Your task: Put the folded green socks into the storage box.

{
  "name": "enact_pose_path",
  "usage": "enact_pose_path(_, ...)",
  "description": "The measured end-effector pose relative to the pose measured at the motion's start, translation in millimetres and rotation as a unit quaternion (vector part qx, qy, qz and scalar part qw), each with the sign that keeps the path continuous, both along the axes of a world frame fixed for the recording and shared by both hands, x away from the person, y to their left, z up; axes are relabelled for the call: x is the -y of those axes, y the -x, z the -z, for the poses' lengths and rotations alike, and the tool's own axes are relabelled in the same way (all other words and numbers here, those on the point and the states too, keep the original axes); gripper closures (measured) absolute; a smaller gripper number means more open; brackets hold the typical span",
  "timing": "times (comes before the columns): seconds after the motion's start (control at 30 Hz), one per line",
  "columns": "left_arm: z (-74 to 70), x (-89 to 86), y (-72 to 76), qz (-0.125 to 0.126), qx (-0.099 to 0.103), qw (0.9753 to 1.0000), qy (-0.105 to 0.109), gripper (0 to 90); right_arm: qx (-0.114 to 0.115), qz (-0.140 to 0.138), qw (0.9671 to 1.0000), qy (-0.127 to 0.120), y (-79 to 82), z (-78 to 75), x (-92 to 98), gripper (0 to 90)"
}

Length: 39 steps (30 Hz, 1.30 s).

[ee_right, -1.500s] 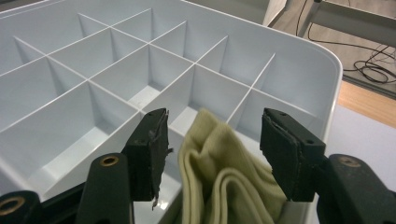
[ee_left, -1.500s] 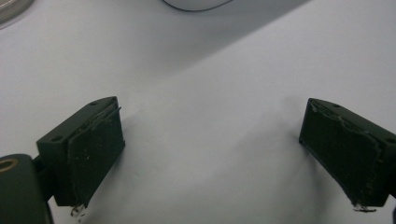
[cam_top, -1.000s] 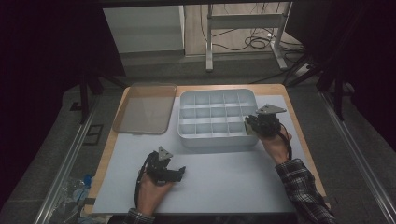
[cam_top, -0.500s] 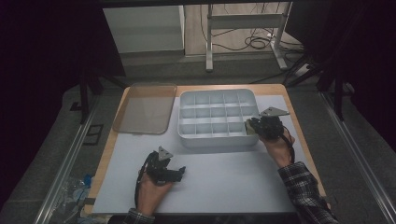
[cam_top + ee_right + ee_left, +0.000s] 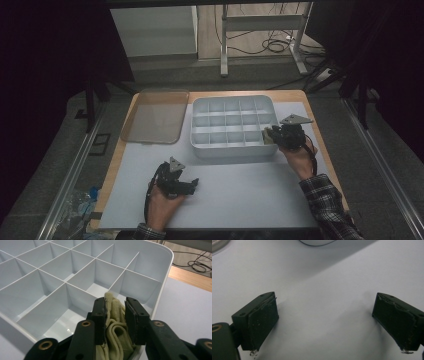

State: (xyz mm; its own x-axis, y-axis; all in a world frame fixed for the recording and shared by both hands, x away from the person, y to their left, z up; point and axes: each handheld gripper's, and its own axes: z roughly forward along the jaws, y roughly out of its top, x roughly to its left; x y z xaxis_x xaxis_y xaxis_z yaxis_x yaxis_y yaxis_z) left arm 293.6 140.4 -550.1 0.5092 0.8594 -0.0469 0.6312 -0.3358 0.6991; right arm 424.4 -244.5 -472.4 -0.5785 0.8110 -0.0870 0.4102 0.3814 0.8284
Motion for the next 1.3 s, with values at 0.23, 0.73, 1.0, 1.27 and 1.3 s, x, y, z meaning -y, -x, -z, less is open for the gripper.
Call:
enact_pose_path(0.23, 0.0, 0.0, 0.0, 0.000, 0.000, 1.0000, 0.000, 6.0, 0.003, -0.006, 1.0000, 0.001, 2.9, -5.0, -1.5, 63.5)
enact_pose_path(0.73, 0.0, -0.1, 0.0, 0.000, 0.000, 1.0000, 0.000, 6.0, 0.001, -0.025, 0.9997, 0.007, 10.2, -14.8, -4.5, 54.4)
enact_pose_path(1.0, 0.1, 0.0, 0.0, 0.000, 0.001, 1.0000, 0.000, 6.0, 0.002, -0.038, 0.9992, 0.015, 16.9, -15.4, -6.3, 48.1)
enact_pose_path(1.27, 0.1, 0.0, 0.0, 0.000, 0.001, 1.0000, 0.000, 6.0, -0.002, -0.048, 0.9988, 0.011, 24.0, -16.6, -5.2, 42.5)
enact_pose_path(1.3, 0.1, 0.0, 0.0, 0.000, 0.001, 1.0000, 0.000, 6.0, -0.003, -0.049, 0.9987, 0.011, 25.1, -16.8, -5.2, 41.9)
